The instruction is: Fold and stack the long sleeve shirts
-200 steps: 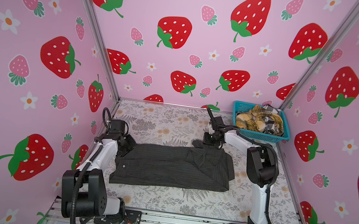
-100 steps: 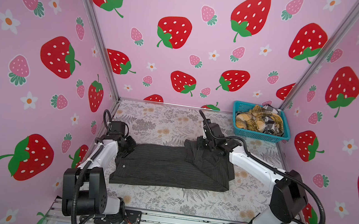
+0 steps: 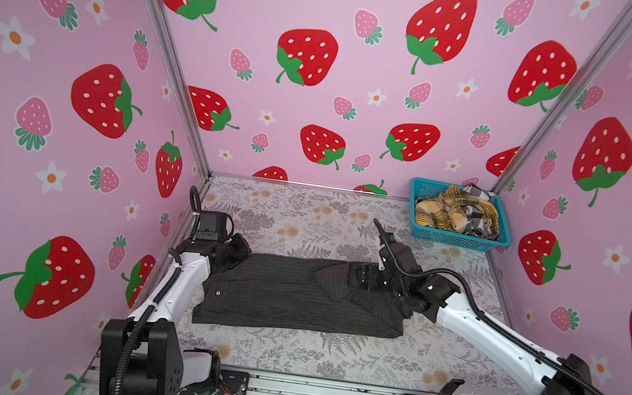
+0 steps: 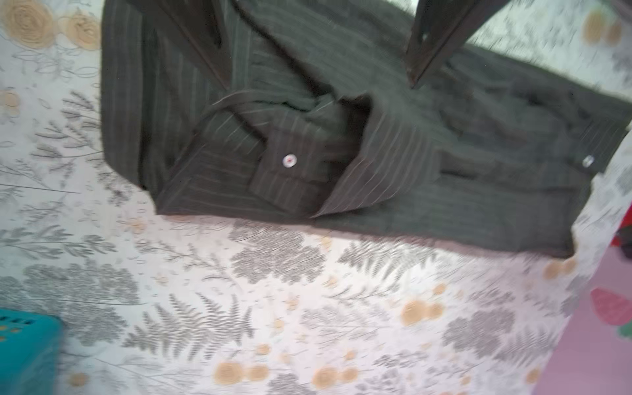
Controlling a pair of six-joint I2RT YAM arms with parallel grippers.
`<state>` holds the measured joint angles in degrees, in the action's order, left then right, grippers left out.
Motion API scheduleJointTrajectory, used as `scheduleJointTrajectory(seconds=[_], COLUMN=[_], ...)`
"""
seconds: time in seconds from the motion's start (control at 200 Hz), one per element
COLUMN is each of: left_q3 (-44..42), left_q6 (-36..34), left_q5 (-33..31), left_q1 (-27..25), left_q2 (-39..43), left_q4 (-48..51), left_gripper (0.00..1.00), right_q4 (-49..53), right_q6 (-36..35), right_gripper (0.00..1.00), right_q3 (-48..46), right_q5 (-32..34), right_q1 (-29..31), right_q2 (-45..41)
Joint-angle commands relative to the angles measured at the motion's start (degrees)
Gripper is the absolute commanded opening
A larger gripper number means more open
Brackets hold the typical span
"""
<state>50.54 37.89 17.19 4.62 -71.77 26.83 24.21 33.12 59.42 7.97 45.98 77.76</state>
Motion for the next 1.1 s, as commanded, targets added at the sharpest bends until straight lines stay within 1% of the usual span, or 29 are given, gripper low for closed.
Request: scheduleJointTrajectory(seconds=[0.0,0.04,0.075,0.14,0.245,0.35,0.41,0.435,0.535,0.66,0.755,0.805,0.875,1.095], left_q3=[2.87,3.01,2.99,2.81,2.63,2.28,2.23,2.27,2.40,2.98,3.02,3.15,3.28,3.93], left_q6=[-1.55,-1.98,-2.39,-2.98,-3.51,-3.44,-3.35,-3.40,-3.59,-3.88,-3.87,-3.96,-4.05,-4.14], left_q5=[1.63,1.20,0.86,0.83,1.28,1.96,2.19,2.36,2.54,3.15,3.28,3.23,3.20,3.16], left_q1=[-0.64,-0.61,-0.61,-0.66,-0.65,-0.64,-0.65,-0.65,-0.67,-0.69,-0.68,-0.67,-0.69,-0.77], left_q2=[2.10,2.80,3.39,4.15,4.20,3.41,2.75,2.48,1.43,0.32,0.31,0.31,0.31,0.22], left_q4=[1.27,2.36,2.98,3.65,4.07,3.59,3.36,3.29,3.13,3.09,2.88,2.91,3.05,3.04], left_gripper=[0.30,0.30,0.30,0.29,0.28,0.26,0.26,0.25,0.25,0.24,0.24,0.24,0.24,0.22], right_q4=[1.37,1.22,-0.09,-1.82,-3.18,-4.96,-8.47,-9.85,-13.37,-12.77,-12.05,-11.42,-11.19,-10.20], right_q6=[-1.61,-1.91,-1.49,-0.69,0.63,1.73,2.52,2.74,3.60,3.37,2.63,1.86,0.75,-4.16], right_gripper=[0.74,0.65,0.61,0.60,0.59,0.54,0.52,0.47,0.40,0.33,0.20,0.11,0.00,0.00], right_q3=[2.83,3.96,4.19,4.37,4.02,1.95,0.23,-0.79,-2.61,-1.60,-0.64,0.11,0.75,3.09], right_q5=[-7.26,-9.71,-11.50,-13.61,-15.03,-18.04,-19.49,-20.47,-22.89,-22.74,-22.19,-21.42,-20.37,-16.16], right_q1=[-3.67,-5.73,-7.05,-8.46,-8.89,-9.06,-9.32,-9.44,-9.84,-10.03,-10.12,-10.12,-10.12,-9.34], right_q2=[8.28,11.36,13.29,15.94,18.67,21.04,21.74,21.74,22.21,22.99,22.24,21.58,19.85,11.71])
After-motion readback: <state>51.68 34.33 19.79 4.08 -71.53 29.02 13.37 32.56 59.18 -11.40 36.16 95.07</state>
